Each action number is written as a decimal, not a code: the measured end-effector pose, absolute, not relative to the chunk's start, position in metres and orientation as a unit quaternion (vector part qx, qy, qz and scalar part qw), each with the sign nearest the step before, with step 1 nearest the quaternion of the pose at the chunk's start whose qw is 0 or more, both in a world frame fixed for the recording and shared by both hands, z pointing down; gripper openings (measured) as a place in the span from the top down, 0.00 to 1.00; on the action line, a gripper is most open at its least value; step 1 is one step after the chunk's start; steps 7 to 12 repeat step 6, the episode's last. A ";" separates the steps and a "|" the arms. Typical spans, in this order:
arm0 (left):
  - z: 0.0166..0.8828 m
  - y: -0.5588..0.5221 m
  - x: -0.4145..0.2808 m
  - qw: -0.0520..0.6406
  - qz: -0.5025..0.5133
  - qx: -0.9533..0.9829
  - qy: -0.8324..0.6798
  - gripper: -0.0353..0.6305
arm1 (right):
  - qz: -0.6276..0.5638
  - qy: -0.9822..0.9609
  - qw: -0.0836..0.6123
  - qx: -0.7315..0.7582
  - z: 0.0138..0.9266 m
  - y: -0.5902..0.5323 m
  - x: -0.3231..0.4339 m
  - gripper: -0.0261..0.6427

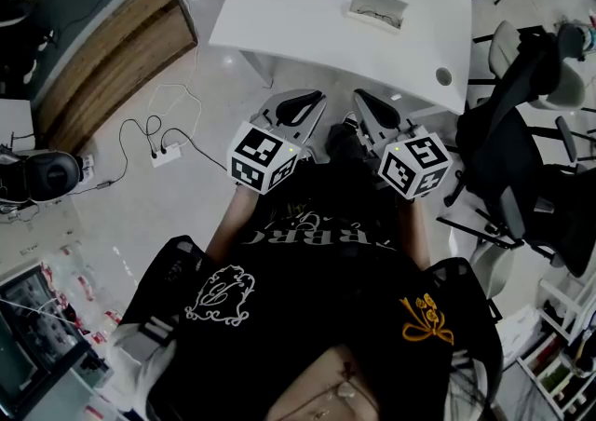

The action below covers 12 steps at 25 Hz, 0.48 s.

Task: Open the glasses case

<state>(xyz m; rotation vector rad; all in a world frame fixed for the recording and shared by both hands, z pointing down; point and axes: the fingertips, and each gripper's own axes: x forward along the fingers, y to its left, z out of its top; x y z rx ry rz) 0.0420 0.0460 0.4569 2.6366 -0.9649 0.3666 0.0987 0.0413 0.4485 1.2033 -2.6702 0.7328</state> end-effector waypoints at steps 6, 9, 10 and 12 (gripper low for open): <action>0.453 0.047 0.037 0.153 0.125 0.920 -0.339 0.88 | 0.232 -0.884 0.069 0.400 0.445 0.042 0.095 0.94; 0.453 0.047 0.037 0.153 0.125 0.920 -0.339 0.88 | 0.232 -0.884 0.069 0.400 0.445 0.042 0.095 0.94; 0.453 0.047 0.037 0.153 0.125 0.920 -0.339 0.88 | 0.232 -0.884 0.069 0.400 0.445 0.042 0.095 0.94; 0.453 0.047 0.037 0.153 0.125 0.920 -0.339 0.88 | 0.232 -0.884 0.069 0.400 0.445 0.042 0.095 0.94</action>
